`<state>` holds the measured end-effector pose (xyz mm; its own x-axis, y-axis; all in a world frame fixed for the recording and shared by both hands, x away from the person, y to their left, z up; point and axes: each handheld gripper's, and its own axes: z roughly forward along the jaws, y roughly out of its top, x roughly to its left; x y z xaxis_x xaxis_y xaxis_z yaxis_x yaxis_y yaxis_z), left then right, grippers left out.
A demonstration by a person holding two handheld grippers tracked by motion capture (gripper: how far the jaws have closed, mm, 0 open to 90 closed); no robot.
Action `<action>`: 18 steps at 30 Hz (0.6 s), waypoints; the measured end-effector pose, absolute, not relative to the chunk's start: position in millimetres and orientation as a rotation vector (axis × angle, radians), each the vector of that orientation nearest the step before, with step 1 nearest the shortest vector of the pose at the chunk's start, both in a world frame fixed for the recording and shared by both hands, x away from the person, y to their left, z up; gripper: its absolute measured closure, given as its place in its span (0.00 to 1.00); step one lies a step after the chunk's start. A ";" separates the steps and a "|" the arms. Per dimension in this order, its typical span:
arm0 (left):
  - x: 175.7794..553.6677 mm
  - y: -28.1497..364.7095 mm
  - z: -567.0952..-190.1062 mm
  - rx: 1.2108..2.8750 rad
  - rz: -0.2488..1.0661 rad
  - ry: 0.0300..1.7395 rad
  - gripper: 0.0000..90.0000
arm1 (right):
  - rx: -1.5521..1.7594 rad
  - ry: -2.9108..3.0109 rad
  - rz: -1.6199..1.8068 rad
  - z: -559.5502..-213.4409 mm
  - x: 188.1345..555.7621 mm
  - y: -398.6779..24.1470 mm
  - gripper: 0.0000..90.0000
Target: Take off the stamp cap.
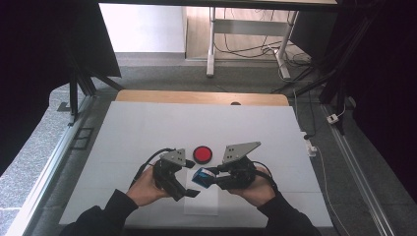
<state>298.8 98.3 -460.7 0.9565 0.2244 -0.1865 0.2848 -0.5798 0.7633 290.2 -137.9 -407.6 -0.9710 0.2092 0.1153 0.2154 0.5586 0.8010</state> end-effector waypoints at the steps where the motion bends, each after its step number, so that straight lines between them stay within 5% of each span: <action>1: 298.3 97.3 -462.6 2.206 -0.104 0.339 0.01 | -0.366 -2.761 -1.424 -408.0 290.0 -137.7 0.79; 5: 297.5 96.5 -465.1 2.203 -0.109 0.310 0.06 | -0.336 -2.747 -1.407 -408.7 287.8 -136.5 0.79; 18: 292.4 98.5 -467.0 2.176 -0.173 0.160 0.51 | -0.269 -2.727 -1.378 -408.6 285.0 -134.3 0.79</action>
<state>292.4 98.5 -467.0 0.9817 0.0506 -0.1835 0.1792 -0.5709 0.8012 285.0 -134.3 -408.6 -0.9819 0.1223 0.1447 0.1891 0.5818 0.7911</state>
